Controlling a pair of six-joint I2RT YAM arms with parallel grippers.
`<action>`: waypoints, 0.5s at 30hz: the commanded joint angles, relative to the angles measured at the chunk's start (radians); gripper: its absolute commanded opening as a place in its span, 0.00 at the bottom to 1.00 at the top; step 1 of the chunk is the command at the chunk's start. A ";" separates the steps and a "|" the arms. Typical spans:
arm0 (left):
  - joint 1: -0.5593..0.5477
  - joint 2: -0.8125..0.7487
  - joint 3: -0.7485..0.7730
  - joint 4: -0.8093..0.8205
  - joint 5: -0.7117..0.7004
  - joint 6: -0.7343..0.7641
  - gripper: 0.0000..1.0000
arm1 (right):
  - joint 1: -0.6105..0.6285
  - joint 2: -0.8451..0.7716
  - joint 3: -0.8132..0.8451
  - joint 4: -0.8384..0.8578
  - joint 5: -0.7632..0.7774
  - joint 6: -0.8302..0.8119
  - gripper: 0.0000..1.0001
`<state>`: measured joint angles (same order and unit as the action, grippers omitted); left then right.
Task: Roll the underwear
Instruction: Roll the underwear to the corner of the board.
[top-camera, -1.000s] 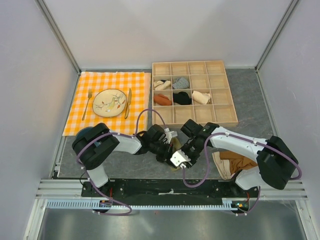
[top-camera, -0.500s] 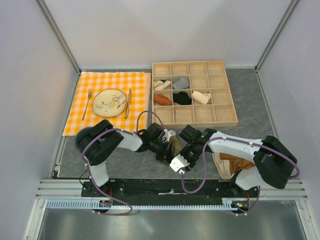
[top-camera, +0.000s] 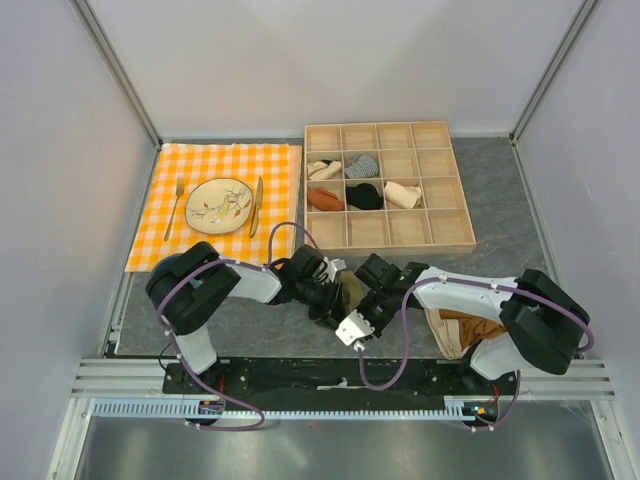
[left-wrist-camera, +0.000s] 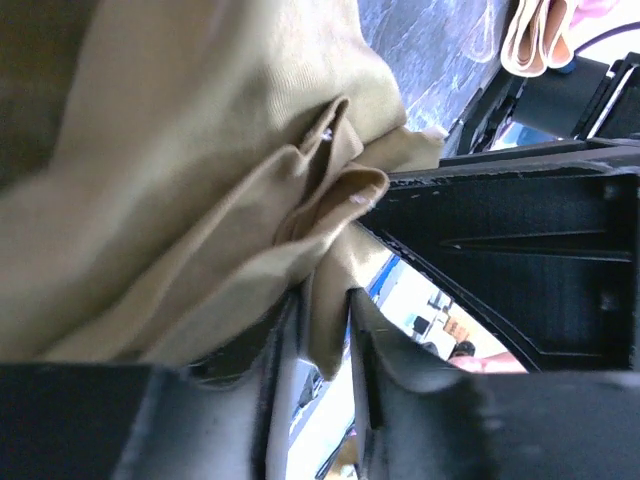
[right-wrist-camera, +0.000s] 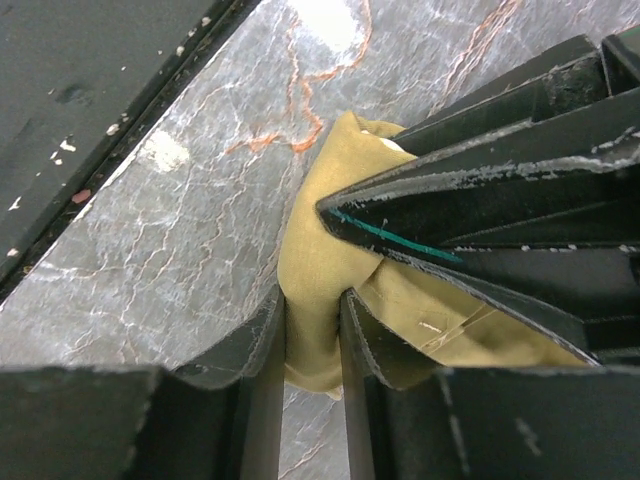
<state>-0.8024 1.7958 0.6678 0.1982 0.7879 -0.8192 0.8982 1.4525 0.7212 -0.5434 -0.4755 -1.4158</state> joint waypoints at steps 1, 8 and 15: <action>0.019 -0.088 -0.034 -0.131 -0.260 0.026 0.40 | 0.011 0.066 0.000 -0.065 0.048 0.006 0.27; 0.022 -0.425 -0.118 -0.181 -0.433 0.083 0.52 | 0.005 0.101 0.093 -0.228 -0.043 0.017 0.22; 0.009 -0.830 -0.307 -0.163 -0.579 0.261 0.51 | -0.071 0.278 0.297 -0.473 -0.231 0.043 0.20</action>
<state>-0.7830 1.1522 0.4355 0.0261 0.3466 -0.7170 0.8688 1.6199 0.9165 -0.7929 -0.5755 -1.3968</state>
